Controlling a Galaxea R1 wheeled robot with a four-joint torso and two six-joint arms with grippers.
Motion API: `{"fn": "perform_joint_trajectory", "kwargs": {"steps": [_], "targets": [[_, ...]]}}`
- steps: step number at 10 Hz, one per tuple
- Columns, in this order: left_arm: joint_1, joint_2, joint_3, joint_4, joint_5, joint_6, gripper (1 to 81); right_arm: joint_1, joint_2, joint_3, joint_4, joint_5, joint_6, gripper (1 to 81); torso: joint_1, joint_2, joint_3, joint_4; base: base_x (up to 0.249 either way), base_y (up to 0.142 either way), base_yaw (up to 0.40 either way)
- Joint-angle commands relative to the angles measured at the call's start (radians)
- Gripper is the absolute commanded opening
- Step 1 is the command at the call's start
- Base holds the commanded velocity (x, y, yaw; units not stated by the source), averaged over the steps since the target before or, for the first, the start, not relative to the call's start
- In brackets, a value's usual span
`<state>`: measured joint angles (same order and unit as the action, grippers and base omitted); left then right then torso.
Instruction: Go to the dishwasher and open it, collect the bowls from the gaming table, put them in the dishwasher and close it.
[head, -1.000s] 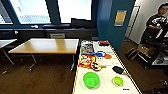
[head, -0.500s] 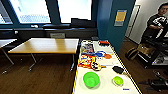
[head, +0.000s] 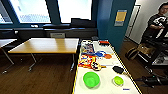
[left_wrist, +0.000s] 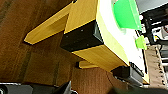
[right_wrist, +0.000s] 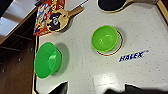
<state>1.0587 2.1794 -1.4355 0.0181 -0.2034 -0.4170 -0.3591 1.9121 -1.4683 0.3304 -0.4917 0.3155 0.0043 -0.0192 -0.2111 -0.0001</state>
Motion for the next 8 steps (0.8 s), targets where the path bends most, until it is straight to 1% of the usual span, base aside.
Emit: {"fn": "perform_joint_trajectory", "kwargs": {"steps": [1, 3, 5, 6, 7, 8], "targets": [[-0.110, -0.076, 0.092, 0.011, 0.015, -0.003, 81.1, 0.140, -0.023, -0.021, 0.033, -0.047, 0.004, 81.1, 0.000, 0.000, 0.000, 0.000, 0.000, 0.000, 0.000], [-0.134, -0.078, 0.124, 0.006, 0.003, -0.003, 81.1, 0.145, 0.009, -0.049, 0.033, -0.047, 0.004, 81.1, 0.000, 0.000, 0.000, 0.000, 0.000, 0.000, 0.000], [-0.148, -0.076, 0.138, 0.006, -0.028, -0.019, 81.1, 0.145, 0.018, -0.068, 0.033, -0.047, 0.004, 81.1, 0.000, 0.000, 0.000, 0.000, 0.000, 0.000, 0.000], [-0.150, -0.064, 0.133, 0.008, -0.027, -0.019, 81.1, 0.150, 0.026, -0.070, 0.033, -0.047, 0.005, 81.1, 0.000, 0.000, 0.000, 0.000, 0.000, 0.000, 0.000], [-0.150, -0.055, 0.130, 0.010, -0.025, -0.019, 81.1, 0.159, 0.069, -0.096, 0.029, -0.050, 0.019, 81.1, 0.001, 0.000, 0.000, 0.000, 0.000, 0.000, 0.000], [-0.150, -0.049, 0.129, 0.010, -0.025, -0.019, 81.1, 0.156, 0.116, -0.145, 0.030, -0.047, 0.022, 81.1, 0.001, 0.001, 0.000, 0.000, 0.000, 0.000, 0.000]]}}
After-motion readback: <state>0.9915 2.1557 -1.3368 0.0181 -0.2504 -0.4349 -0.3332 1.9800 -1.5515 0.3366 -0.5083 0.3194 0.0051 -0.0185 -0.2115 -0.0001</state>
